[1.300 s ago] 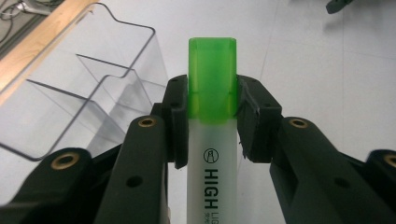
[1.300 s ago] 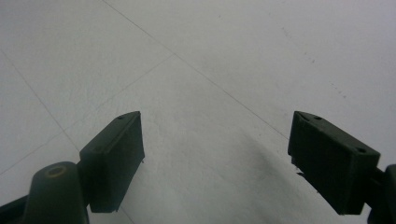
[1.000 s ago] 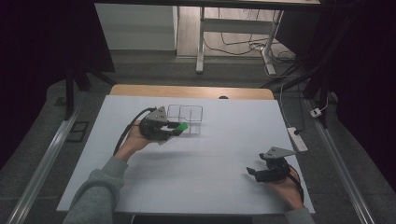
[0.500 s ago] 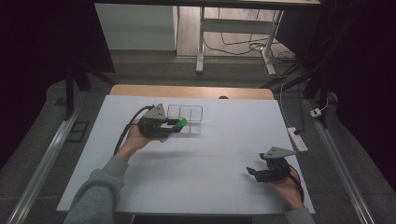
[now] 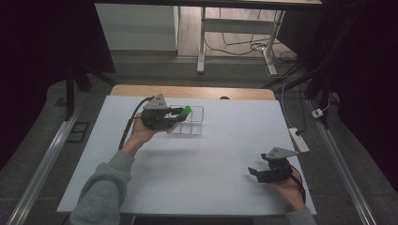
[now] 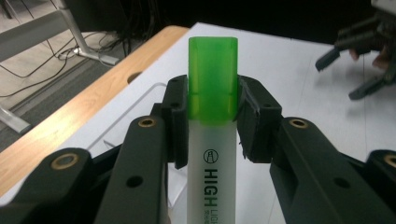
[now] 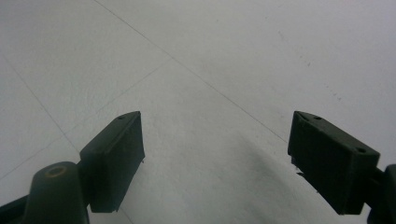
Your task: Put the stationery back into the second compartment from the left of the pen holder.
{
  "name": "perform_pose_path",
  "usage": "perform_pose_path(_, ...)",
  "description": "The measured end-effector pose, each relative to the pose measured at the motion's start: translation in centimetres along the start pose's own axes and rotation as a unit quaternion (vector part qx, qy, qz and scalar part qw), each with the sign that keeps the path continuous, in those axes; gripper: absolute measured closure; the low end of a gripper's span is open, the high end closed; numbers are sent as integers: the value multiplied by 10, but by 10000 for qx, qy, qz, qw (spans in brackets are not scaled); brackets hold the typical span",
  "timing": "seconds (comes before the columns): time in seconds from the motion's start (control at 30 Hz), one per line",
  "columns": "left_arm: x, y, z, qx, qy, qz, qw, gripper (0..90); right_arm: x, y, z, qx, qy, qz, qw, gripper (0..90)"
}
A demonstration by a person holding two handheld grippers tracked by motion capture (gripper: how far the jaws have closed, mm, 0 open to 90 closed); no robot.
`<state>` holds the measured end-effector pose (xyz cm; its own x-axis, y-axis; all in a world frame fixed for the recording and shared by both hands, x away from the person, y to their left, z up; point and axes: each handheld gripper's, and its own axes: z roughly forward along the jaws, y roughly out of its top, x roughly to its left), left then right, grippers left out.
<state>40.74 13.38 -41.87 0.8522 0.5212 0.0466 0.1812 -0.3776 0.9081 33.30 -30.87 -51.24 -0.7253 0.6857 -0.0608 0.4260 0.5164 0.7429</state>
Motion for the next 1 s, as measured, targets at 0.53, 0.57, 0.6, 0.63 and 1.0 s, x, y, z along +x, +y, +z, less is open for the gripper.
perform_pose_path(0.53, 8, 22, 13, -82, 112, -73, 9999, 661, 0, 0, 0, -22, 10, 20, 10000, 186)
perform_pose_path(0.57, 9, 23, 14, -86, 130, -74, 9999, 660, 0, 0, 0, -20, 8, 18, 10000, 185)
perform_pose_path(0.6, 10, 25, 15, -86, 133, -81, 9998, 660, 0, 0, 0, -21, 7, 19, 10000, 185)
perform_pose_path(0.63, 11, 26, 17, -91, 136, -91, 9998, 661, 0, 0, 0, -25, 7, 26, 10000, 186)
perform_pose_path(1.0, 20, 32, 29, -120, 168, -271, 9994, 660, 0, 0, 0, -31, -16, 37, 10000, 186)
